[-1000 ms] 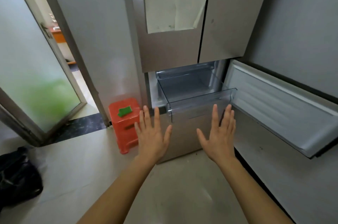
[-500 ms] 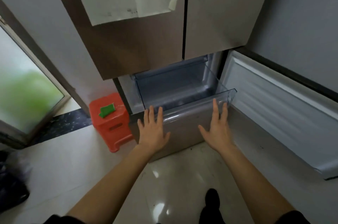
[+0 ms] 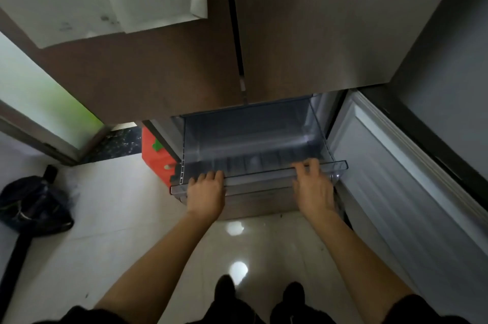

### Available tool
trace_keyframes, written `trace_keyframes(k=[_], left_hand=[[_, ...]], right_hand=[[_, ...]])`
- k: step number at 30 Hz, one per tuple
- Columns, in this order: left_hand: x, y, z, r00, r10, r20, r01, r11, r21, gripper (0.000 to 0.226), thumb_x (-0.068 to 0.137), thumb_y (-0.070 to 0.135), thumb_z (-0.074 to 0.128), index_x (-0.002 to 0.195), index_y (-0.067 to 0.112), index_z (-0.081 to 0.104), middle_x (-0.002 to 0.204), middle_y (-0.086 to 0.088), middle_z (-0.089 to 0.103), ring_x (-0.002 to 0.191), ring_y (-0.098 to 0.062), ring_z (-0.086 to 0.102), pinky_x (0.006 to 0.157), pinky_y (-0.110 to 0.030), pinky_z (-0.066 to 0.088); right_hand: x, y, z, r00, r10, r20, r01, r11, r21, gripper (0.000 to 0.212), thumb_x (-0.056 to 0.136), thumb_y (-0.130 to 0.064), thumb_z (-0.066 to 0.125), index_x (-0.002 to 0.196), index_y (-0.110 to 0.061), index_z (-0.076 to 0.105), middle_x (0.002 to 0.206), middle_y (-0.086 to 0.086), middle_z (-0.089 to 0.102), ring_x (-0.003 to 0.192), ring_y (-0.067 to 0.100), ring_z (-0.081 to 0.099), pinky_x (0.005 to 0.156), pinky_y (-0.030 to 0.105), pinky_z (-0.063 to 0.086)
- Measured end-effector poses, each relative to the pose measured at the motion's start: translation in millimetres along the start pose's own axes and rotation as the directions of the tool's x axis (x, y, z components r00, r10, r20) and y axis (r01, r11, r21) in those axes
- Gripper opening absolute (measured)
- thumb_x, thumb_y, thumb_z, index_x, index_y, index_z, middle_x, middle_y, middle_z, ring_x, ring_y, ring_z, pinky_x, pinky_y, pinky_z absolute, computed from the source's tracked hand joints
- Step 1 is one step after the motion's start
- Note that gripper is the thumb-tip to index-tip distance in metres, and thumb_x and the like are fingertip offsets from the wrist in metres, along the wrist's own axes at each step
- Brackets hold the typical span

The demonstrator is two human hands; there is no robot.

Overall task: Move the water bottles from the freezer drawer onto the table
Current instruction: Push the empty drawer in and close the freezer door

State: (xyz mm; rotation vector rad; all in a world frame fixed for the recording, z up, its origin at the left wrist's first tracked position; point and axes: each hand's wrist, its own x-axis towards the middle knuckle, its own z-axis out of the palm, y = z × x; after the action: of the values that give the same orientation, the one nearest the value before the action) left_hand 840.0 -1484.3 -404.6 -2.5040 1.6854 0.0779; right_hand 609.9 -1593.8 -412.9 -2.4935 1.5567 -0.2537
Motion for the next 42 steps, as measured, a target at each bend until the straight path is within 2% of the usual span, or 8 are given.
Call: trace_keyframes(k=[3,9,14,20,26,29,32,42], left_hand=[[16,-1,-5,0.997,0.020,-0.068,-0.019,1.000,0.025,0.029,0.070,0.024,0.082,0.092,0.017,0.065,0.085,-0.006,0.070,0.077,-0.032,0.067,0.067,-0.038,0.049],[45,-11,-7,0.999,0.017,-0.037,-0.017,1.000,-0.019,0.025,0.092,0.033,0.063,0.114,0.022,0.061,0.110,-0.005,0.069,0.101,-0.030,0.064,0.085,-0.041,0.046],[76,-16,-8,0.996,-0.001,-0.084,-0.002,0.999,-0.034,0.035,0.092,0.024,0.065,0.127,0.021,0.061,0.123,-0.013,0.056,0.113,-0.033,0.053,0.095,-0.046,0.047],[92,-16,-6,0.996,-0.060,-0.070,0.066,0.994,0.083,0.061,0.086,0.025,0.071,0.142,0.025,0.048,0.111,-0.013,0.058,0.105,-0.034,0.054,0.092,-0.048,0.042],[77,-11,12,0.983,-0.036,-0.178,0.020,0.996,-0.092,0.072,0.082,0.032,0.071,0.143,0.009,0.040,0.115,-0.018,0.058,0.104,-0.037,0.057,0.091,-0.049,0.050],[63,-16,31,0.998,0.059,-0.016,-0.059,0.998,0.022,0.077,0.090,0.041,0.059,0.151,0.005,0.028,0.153,-0.028,0.030,0.144,-0.045,0.026,0.117,-0.057,0.025],[69,-26,50,0.984,0.067,0.168,-0.078,0.995,0.060,0.087,0.097,0.046,0.045,0.157,0.008,-0.006,0.163,-0.021,-0.017,0.150,-0.036,-0.018,0.123,-0.054,0.005],[125,-38,40,0.971,0.045,0.235,-0.051,0.999,0.017,0.106,0.089,0.046,0.062,0.157,0.013,-0.011,0.161,-0.010,-0.029,0.149,-0.028,-0.023,0.121,-0.059,0.004]], right_hand=[[23,2,-2,1.000,0.012,-0.019,-0.011,0.999,0.035,0.044,0.074,-0.011,0.083,0.115,-0.015,0.065,0.115,0.016,0.053,0.072,0.033,0.062,0.059,0.040,0.055],[44,-7,9,0.998,0.014,-0.058,-0.007,0.992,0.125,0.048,0.082,-0.014,0.078,0.127,-0.011,0.060,0.123,0.019,0.051,0.087,0.038,0.064,0.070,0.043,0.056],[43,-13,15,0.996,0.024,-0.088,-0.001,0.968,0.253,0.054,0.082,-0.012,0.078,0.129,-0.006,0.052,0.132,0.020,0.040,0.093,0.026,0.060,0.077,0.034,0.058],[65,-11,22,1.000,-0.012,0.020,0.010,0.996,0.089,0.051,0.084,-0.022,0.073,0.128,-0.007,0.052,0.126,0.019,0.046,0.113,0.033,0.051,0.094,0.038,0.047],[80,-21,36,0.999,0.014,0.051,-0.017,0.997,0.073,0.075,0.081,-0.033,0.076,0.141,-0.006,0.041,0.143,0.025,0.031,0.133,0.041,0.035,0.111,0.048,0.038],[90,-24,47,0.988,0.006,0.152,-0.019,0.996,0.085,0.093,0.084,-0.037,0.073,0.154,-0.007,0.020,0.155,0.030,0.009,0.146,0.047,0.012,0.119,0.054,0.025],[100,-28,59,0.960,-0.007,0.280,-0.027,0.993,0.118,0.107,0.088,-0.045,0.068,0.157,-0.015,-0.008,0.158,0.027,-0.018,0.149,0.044,-0.013,0.123,0.052,0.010],[147,-23,75,0.948,0.011,0.319,0.015,0.997,-0.080,0.123,0.083,-0.035,0.073,0.151,-0.034,-0.029,0.159,0.013,-0.034,0.145,0.047,-0.023,0.121,0.061,0.004]])
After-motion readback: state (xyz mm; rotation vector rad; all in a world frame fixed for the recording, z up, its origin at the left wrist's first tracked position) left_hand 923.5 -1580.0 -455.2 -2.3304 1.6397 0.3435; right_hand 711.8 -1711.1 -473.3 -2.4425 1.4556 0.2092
